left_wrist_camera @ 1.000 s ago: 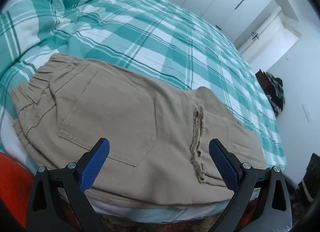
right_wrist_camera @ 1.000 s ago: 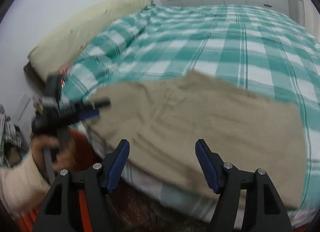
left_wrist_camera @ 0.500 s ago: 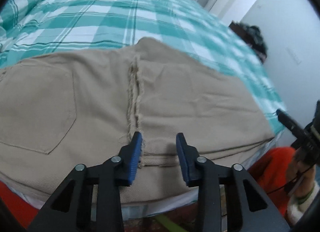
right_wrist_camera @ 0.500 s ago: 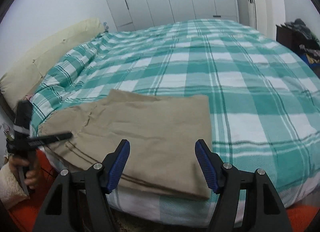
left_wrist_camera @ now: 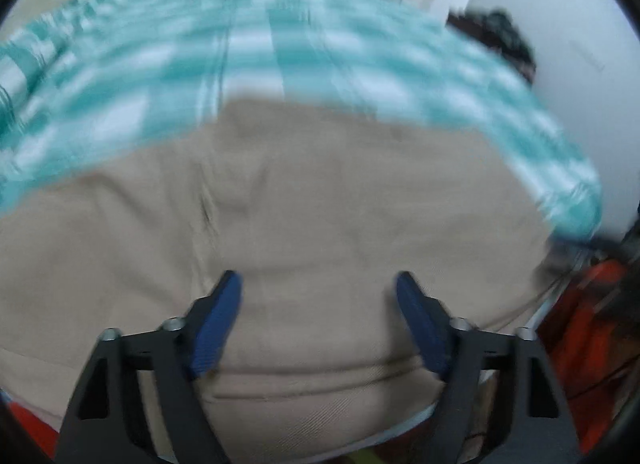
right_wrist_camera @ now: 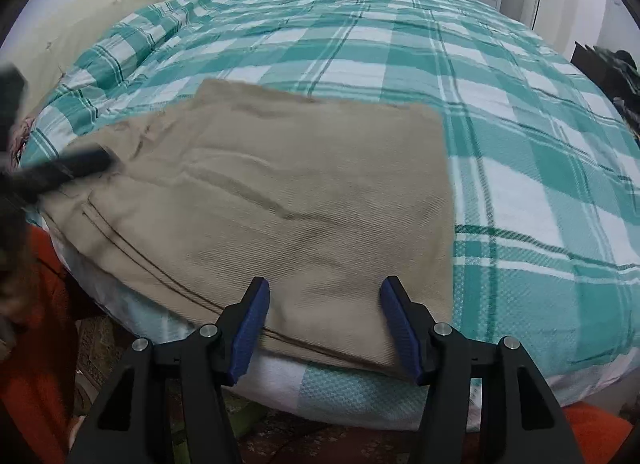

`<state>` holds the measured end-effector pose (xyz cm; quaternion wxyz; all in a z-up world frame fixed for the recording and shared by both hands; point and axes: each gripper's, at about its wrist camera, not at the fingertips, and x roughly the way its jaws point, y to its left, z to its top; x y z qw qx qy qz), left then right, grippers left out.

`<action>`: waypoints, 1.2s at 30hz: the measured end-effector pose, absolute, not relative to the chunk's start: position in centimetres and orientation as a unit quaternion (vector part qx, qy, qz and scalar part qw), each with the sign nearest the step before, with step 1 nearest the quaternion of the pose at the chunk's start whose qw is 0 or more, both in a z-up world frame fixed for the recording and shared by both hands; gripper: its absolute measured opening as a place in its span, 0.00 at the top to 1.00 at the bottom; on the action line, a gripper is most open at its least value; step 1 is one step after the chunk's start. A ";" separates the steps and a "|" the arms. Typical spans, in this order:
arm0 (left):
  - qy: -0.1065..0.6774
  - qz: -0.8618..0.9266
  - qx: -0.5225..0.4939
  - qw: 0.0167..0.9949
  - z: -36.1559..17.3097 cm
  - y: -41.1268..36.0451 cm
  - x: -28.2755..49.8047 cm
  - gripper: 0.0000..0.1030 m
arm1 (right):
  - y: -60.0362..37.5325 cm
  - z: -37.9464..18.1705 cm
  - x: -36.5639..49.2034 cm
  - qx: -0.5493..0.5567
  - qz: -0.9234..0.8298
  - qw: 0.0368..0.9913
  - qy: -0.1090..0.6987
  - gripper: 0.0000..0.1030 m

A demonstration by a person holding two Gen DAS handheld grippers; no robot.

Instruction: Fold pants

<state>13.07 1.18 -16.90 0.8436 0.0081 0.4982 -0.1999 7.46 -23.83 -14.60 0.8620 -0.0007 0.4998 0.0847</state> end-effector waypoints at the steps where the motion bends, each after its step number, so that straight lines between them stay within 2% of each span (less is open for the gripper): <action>1: 0.486 -0.206 0.009 0.849 -17.5 1.4 12.4 0.25 | -24.2 -13.4 7.5 0.018 0.082 0.866 0.492 0.44; 4: 0.470 -0.225 0.014 0.853 -17.7 2.0 12.0 0.24 | -24.4 -9.5 8.5 0.047 0.088 0.891 0.444 0.44; 8: 0.470 -0.230 0.002 0.852 -17.7 2.4 11.9 0.24 | -23.3 -7.5 12.4 0.011 0.089 0.900 0.427 0.44; 10: 0.466 -0.229 0.008 0.855 -17.6 2.2 11.7 0.23 | -23.3 -9.7 15.1 0.014 0.084 0.887 0.454 0.44; 13: 0.467 -0.229 0.009 0.854 -17.6 2.0 11.8 0.23 | -24.0 -17.3 18.2 0.039 0.085 0.817 0.569 0.44; 15: 0.466 -0.231 0.009 0.854 -17.6 2.1 11.7 0.23 | -23.6 -17.6 18.0 0.022 0.086 0.827 0.556 0.44; 18: 0.470 -0.230 0.006 0.852 -17.5 2.1 11.8 0.23 | -22.7 -14.9 16.9 0.012 0.089 0.836 0.542 0.45; 22: 0.473 -0.224 0.007 0.852 -17.5 1.8 11.9 0.23 | -22.0 -10.7 13.0 0.005 0.109 0.875 0.472 0.45; 24: 0.473 -0.223 0.006 0.852 -17.6 1.8 11.9 0.23 | -21.7 -11.2 11.3 -0.001 0.118 0.877 0.465 0.45; 27: 0.471 -0.223 0.014 0.853 -17.6 1.6 11.7 0.23 | -22.5 -15.7 10.4 0.012 0.120 0.847 0.517 0.44; 28: 0.470 -0.222 0.014 0.854 -17.6 1.6 11.7 0.23 | -23.0 -16.4 10.0 0.029 0.122 0.851 0.510 0.44; 29: 0.471 -0.220 0.011 0.854 -17.6 1.7 11.7 0.23 | -23.4 -16.4 9.4 0.048 0.121 0.862 0.489 0.44; 36: 0.470 -0.219 0.012 0.855 -17.7 1.6 11.6 0.23 | -22.8 -16.2 9.1 0.040 0.109 0.867 0.484 0.40</action>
